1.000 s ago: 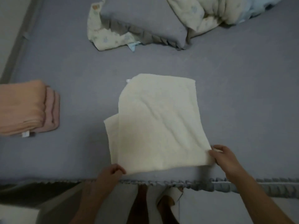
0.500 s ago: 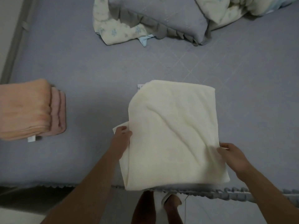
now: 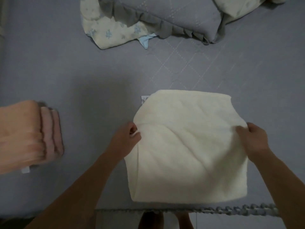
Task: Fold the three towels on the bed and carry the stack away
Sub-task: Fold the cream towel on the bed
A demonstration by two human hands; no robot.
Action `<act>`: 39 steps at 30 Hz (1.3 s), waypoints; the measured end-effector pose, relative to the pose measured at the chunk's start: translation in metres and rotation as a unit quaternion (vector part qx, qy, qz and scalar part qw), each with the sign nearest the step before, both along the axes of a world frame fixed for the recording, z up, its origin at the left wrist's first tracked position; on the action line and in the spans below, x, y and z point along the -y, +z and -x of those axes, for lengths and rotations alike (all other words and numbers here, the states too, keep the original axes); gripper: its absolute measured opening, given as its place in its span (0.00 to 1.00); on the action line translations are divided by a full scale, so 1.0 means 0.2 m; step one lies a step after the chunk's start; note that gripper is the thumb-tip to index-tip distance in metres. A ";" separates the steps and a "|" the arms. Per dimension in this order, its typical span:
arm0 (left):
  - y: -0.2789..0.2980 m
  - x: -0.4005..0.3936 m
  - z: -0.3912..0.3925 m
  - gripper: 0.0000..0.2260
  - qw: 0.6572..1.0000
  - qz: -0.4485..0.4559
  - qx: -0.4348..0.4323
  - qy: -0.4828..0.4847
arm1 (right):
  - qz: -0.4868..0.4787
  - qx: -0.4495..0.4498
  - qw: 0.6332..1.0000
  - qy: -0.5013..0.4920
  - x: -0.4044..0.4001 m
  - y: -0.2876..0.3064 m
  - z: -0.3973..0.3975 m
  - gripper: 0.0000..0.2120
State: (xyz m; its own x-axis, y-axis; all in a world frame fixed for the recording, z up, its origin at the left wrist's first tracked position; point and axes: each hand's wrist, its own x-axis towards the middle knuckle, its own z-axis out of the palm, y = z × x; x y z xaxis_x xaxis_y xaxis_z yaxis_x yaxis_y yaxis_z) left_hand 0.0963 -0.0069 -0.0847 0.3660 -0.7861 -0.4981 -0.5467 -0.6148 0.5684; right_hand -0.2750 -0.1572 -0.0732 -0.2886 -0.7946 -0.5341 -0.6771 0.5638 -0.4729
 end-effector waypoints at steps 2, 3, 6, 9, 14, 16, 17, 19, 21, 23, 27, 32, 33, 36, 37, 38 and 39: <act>0.03 0.08 -0.05 0.08 0.999 0.028 0.010 0.014 | 0.012 0.003 0.999 -0.032 0.02 0.01 0.08 0.10; 0.04 0.11 -0.08 0.07 1.000 0.012 0.027 0.006 | -0.007 0.002 0.999 -0.034 0.03 0.01 0.11 0.10; 0.01 0.21 -0.12 0.14 0.974 -0.154 0.140 -0.087 | -0.105 0.024 0.994 -0.013 0.01 -0.01 0.12 0.10; -0.01 0.34 -0.09 0.16 0.978 -0.158 0.122 -0.062 | -0.080 0.016 0.996 -0.032 0.01 -0.06 0.04 0.17; -0.05 0.63 -0.03 0.32 0.967 -0.086 -0.147 0.188 | -0.047 0.018 0.990 -0.131 0.10 -0.09 -0.17 0.32; -0.04 0.69 -0.03 0.24 0.962 -0.051 -0.158 0.216 | -0.051 0.016 0.988 -0.147 0.16 -0.05 -0.20 0.26; -0.01 0.70 -0.04 0.16 0.965 -0.024 -0.160 0.206 | -0.050 0.027 0.988 -0.147 0.19 -0.01 -0.21 0.22; 0.11 0.67 -0.06 0.08 0.951 0.049 -0.224 0.206 | -0.033 0.099 0.978 -0.179 0.22 0.08 -0.21 0.15; 0.25 0.56 -0.08 0.10 0.918 0.113 -0.316 0.211 | -0.031 0.204 0.962 -0.179 0.19 0.20 -0.19 0.07; 0.35 0.35 -0.11 0.13 0.879 0.132 -0.398 0.227 | -0.063 0.308 0.943 -0.113 0.11 0.29 -0.12 0.08; 0.25 -0.11 -0.15 0.18 0.920 -0.064 -0.287 0.259 | -0.194 0.235 0.952 0.023 -0.15 0.25 -0.05 0.10; 0.03 -0.22 -0.12 0.29 0.944 -0.137 -0.217 0.208 | -0.200 0.020 0.969 0.143 -0.26 0.00 -0.15 0.06; 0.00 -0.18 -0.12 0.27 0.952 -0.117 -0.206 0.196 | -0.182 0.016 0.973 0.138 -0.25 -0.02 -0.17 0.08; -0.07 -0.03 -0.12 0.21 0.971 -0.057 -0.159 0.171 | -0.115 0.028 0.975 0.190 -0.19 -0.02 -0.26 0.12; -0.08 0.02 -0.13 0.19 0.976 -0.037 -0.145 0.158 | -0.094 0.029 0.970 0.222 -0.17 -0.02 -0.29 0.08; -0.08 0.07 -0.13 0.17 0.980 -0.015 -0.132 0.147 | -0.077 0.025 0.967 0.240 -0.15 -0.01 -0.31 0.06; -0.07 0.11 -0.14 0.14 0.983 0.008 -0.118 0.144 | -0.052 0.017 0.970 0.238 -0.12 -0.01 -0.33 0.07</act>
